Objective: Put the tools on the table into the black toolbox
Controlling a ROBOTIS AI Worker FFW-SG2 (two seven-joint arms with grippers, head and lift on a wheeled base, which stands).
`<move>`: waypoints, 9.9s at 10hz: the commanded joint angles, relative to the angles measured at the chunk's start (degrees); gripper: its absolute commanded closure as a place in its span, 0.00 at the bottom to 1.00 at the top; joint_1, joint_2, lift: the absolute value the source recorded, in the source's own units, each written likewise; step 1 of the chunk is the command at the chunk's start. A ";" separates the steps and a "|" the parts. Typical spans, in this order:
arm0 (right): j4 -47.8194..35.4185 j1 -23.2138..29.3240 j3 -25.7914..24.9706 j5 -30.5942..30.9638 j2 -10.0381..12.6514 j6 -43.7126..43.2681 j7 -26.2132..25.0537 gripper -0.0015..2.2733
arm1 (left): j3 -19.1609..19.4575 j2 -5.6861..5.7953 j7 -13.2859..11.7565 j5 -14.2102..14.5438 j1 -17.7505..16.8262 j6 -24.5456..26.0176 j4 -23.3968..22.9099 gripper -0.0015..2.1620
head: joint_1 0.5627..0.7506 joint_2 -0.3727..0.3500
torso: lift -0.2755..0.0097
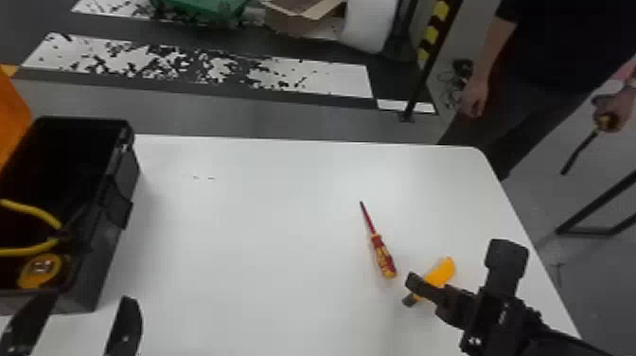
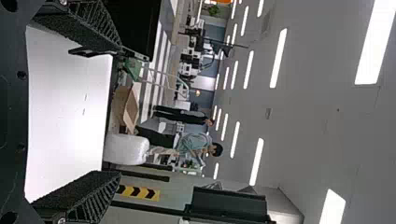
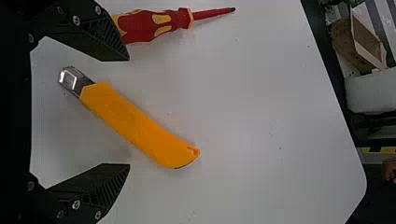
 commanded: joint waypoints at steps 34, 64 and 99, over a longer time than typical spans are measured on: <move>-20.74 16.81 11.97 11.99 0.05 -23.20 24.79 0.99 | -1.05 1.18 -9.16 5.26 -0.24 31.11 -23.17 0.02 | 0.70 0.43 | 0.70; -20.91 17.86 44.67 35.90 -5.19 -26.02 22.07 0.44 | 8.09 -0.41 -23.39 15.20 -11.05 87.54 -34.68 0.99 | 0.70 0.80 | 0.70; -21.88 21.03 19.71 18.94 -1.32 -13.54 18.64 0.02 | 18.55 -5.06 -9.86 6.49 -2.70 39.02 -23.35 0.03 | 0.70 0.94 | 0.70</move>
